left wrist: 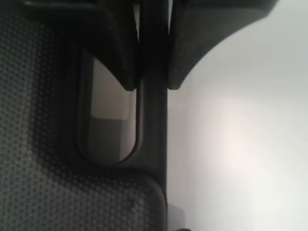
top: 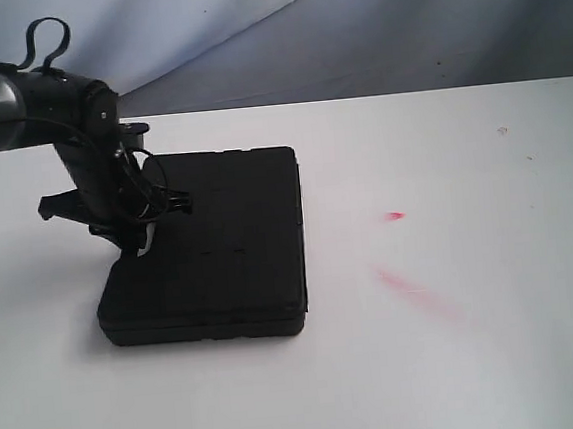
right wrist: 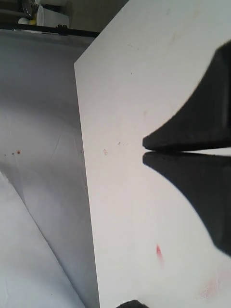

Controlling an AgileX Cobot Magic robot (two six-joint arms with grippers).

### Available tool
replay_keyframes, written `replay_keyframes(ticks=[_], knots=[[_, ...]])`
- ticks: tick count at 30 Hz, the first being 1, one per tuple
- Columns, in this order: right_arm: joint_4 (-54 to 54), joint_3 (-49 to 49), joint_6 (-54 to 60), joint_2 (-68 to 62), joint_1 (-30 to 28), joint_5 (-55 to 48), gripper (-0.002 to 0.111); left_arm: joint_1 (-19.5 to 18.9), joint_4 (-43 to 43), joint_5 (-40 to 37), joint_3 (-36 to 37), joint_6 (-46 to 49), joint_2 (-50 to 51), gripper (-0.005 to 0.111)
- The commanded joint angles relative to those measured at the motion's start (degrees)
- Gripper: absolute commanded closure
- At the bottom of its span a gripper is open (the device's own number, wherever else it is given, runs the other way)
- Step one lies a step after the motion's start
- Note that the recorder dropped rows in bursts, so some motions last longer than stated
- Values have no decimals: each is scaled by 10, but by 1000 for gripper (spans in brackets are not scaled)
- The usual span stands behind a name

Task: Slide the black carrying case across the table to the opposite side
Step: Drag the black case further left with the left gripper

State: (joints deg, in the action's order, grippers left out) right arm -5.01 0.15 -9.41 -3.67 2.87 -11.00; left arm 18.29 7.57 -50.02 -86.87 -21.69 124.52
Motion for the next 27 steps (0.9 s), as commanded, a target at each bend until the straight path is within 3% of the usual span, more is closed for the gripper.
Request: replay_keyframes(ticks=[1, 18, 27], knots=[[3, -2, -1, -1, 1, 0, 108, -29, 24, 18, 33, 13, -29, 107], [3, -2, -1, -1, 1, 0, 108, -109, 49, 32, 80, 55, -56, 107], [3, -2, -1, -1, 1, 0, 108, -117, 52, 41, 87, 69, -59, 107]])
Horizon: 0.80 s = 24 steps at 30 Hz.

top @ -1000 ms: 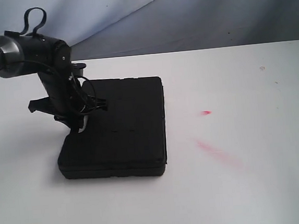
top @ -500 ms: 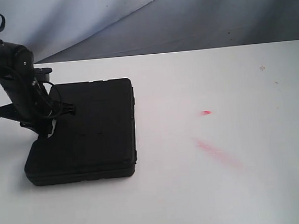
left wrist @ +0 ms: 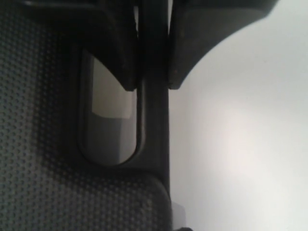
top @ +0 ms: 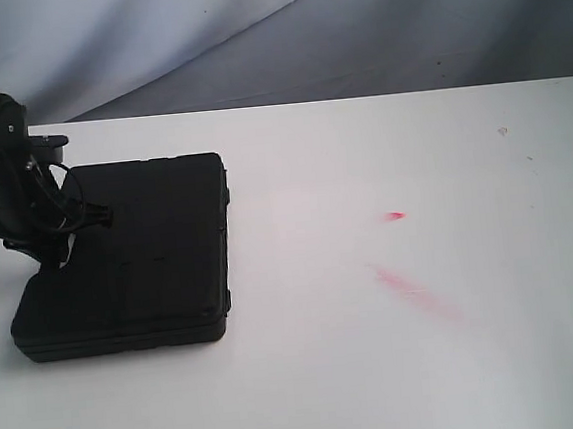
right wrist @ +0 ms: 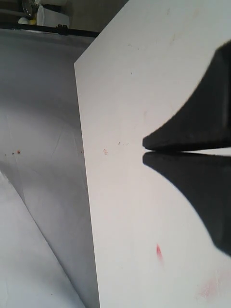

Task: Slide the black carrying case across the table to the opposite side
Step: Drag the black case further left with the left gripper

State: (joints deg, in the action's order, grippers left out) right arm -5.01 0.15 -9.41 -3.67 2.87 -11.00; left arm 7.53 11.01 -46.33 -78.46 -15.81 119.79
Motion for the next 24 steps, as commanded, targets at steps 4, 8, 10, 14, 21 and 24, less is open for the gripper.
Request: replay_keyframes(ticks=[4, 8, 10, 14, 21, 24], knots=[[3, -2, -1, -1, 1, 0, 108, -31, 15, 1, 3, 11, -11, 107], [3, -2, -1, -1, 1, 0, 108, -41, 11, -2, 3, 15, -11, 107], [3, -2, -1, -1, 1, 0, 108, -41, 11, 1, 3, 16, -11, 107], [3, -2, -1, -1, 1, 0, 108, -41, 0, 1, 3, 31, -11, 107], [3, -2, -1, -1, 1, 0, 108, -41, -8, 5, 3, 38, -11, 107], [3, -2, -1, -1, 1, 0, 108, -41, -15, 5, 3, 38, -11, 107]])
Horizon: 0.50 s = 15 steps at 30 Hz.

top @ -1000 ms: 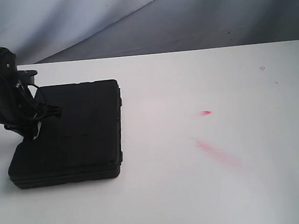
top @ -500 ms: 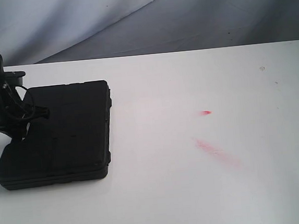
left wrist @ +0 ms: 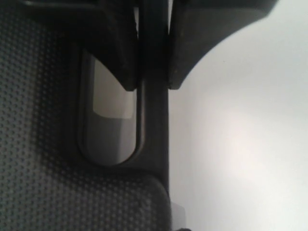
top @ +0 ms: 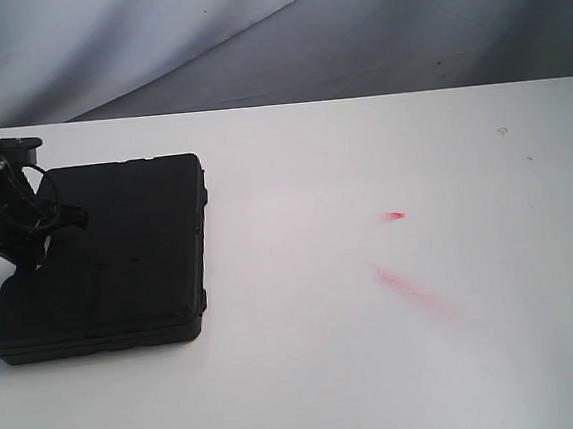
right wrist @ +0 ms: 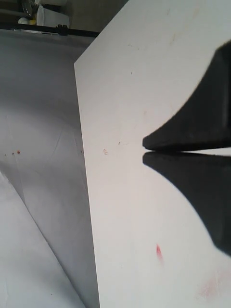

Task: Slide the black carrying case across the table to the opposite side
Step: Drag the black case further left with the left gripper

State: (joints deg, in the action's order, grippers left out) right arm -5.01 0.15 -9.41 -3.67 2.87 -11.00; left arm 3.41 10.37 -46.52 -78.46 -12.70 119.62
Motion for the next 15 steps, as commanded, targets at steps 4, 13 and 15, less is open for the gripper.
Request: replay_keyframes(ticks=[4, 13, 15], knots=[[3, -2, -1, -1, 1, 0, 108, 0, -9, 3, 3, 7, -10, 107], [3, -2, -1, -1, 1, 0, 108, 0, -13, 5, 3, -5, -10, 84], [3, -2, -1, -1, 1, 0, 108, 0, -13, 5, 3, -5, -10, 76]])
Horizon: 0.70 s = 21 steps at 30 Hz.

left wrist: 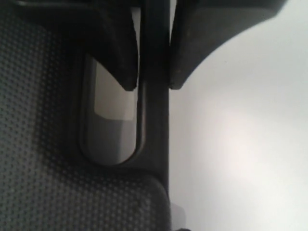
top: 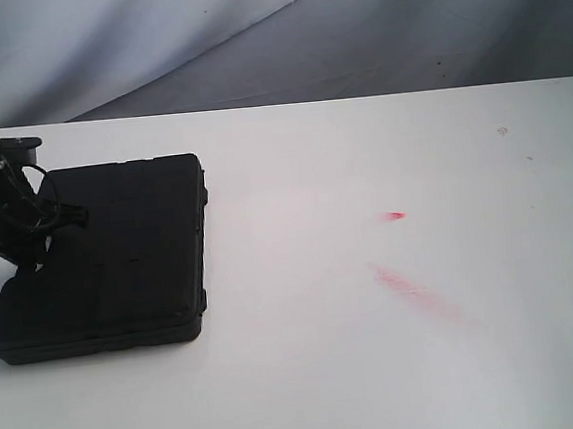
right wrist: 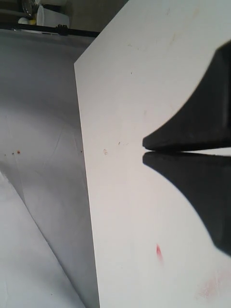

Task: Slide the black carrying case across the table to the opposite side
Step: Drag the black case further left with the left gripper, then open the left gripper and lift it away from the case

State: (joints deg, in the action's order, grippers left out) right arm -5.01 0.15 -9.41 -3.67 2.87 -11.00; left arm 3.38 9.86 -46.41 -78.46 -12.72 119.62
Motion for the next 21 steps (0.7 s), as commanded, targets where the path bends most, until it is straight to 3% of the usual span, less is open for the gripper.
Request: replay_keyframes(ticks=[1, 9, 15, 21], knots=[[3, -2, -1, -1, 1, 0, 108, 0, -8, 4, 3, -1, -10, 75], [3, -2, -1, -1, 1, 0, 108, 0, -8, 23, 2, -1, -52, 75], [3, -2, -1, -1, 1, 0, 108, 0, -14, 25, 3, 26, -181, 76], [3, -2, -1, -1, 1, 0, 108, 0, -79, 83, 56, 92, -336, 98]])
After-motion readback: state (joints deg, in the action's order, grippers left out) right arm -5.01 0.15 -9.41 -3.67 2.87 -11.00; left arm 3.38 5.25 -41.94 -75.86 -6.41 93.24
